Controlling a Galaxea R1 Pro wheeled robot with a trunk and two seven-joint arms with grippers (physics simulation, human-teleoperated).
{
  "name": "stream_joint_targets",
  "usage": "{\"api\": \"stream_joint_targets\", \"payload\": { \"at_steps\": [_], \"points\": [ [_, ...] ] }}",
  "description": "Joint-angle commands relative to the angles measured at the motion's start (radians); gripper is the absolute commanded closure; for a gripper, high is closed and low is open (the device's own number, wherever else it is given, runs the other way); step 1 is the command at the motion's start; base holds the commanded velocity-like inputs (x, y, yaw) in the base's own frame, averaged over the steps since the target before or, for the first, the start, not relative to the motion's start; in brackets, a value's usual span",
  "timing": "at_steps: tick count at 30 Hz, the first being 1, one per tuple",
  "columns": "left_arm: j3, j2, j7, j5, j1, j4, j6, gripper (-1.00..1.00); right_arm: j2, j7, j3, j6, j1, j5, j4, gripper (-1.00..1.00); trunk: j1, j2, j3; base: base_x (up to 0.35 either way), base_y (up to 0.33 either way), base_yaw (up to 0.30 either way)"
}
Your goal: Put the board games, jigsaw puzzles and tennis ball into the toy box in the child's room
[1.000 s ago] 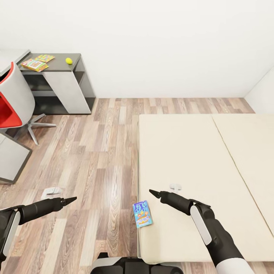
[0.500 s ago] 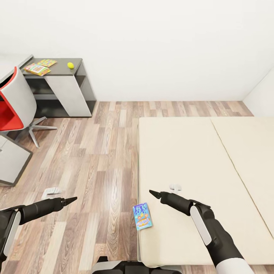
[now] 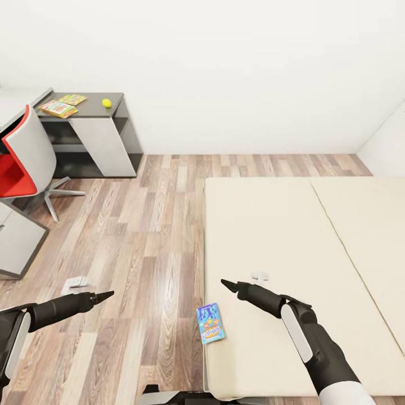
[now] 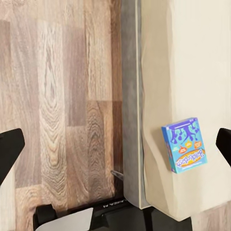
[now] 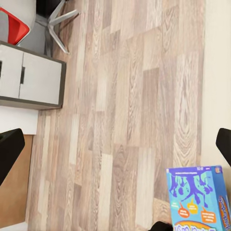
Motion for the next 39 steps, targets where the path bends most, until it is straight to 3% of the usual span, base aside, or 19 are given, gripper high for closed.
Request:
{"api": "stream_joint_targets", "payload": {
  "at_steps": [1, 39],
  "points": [
    [0.001, 0.000, -0.003, 0.001, -0.001, 0.000, 0.008, -1.00, -0.001, -0.002, 0.001, 0.006, -0.001, -0.007, -0.001, -1.00, 0.001, -0.002, 0.000, 0.000, 0.000, 0.000],
    [0.001, 0.000, -0.003, 0.001, -0.001, -0.001, 0.008, -1.00, 0.000, -0.002, 0.002, 0.005, 0.000, -0.004, -0.001, -1.00, 0.001, -0.002, 0.063, 0.000, 0.000, 0.000]
  ]
}}
